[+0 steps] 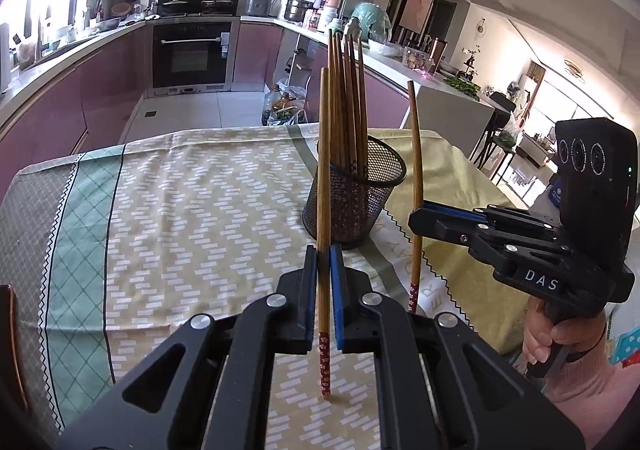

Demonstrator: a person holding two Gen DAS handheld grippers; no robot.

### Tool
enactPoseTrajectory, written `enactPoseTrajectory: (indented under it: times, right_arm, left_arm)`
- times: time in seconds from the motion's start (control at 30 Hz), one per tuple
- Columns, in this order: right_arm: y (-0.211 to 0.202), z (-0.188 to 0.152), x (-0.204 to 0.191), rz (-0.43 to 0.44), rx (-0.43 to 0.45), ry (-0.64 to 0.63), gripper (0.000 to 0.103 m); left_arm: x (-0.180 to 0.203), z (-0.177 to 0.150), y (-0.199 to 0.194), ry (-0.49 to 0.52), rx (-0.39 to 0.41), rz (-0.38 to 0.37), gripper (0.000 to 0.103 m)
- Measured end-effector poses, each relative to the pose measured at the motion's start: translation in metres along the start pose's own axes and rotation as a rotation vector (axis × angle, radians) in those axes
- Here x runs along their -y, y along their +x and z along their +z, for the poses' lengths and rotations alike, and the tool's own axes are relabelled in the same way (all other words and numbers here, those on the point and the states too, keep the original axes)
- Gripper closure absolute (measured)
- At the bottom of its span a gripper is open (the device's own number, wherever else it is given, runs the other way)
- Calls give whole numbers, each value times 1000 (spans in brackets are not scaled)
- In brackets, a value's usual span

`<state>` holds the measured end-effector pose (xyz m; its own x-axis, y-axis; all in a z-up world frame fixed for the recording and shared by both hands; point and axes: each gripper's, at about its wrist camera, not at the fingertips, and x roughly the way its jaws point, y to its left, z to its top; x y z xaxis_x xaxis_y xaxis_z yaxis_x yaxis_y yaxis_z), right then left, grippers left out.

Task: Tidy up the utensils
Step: 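Lift the left gripper's chopstick upright while the right gripper raises its own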

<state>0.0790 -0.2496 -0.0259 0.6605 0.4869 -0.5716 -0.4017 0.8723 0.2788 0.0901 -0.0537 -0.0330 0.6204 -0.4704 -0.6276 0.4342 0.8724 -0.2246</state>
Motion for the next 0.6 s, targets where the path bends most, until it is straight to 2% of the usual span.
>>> enactPoseTrajectory:
  times: [0.6]
  right_arm:
    - [-14,8,1,-3,50,-1,97]
  left_arm:
    - [5,5,-5,7,26,-6,96]
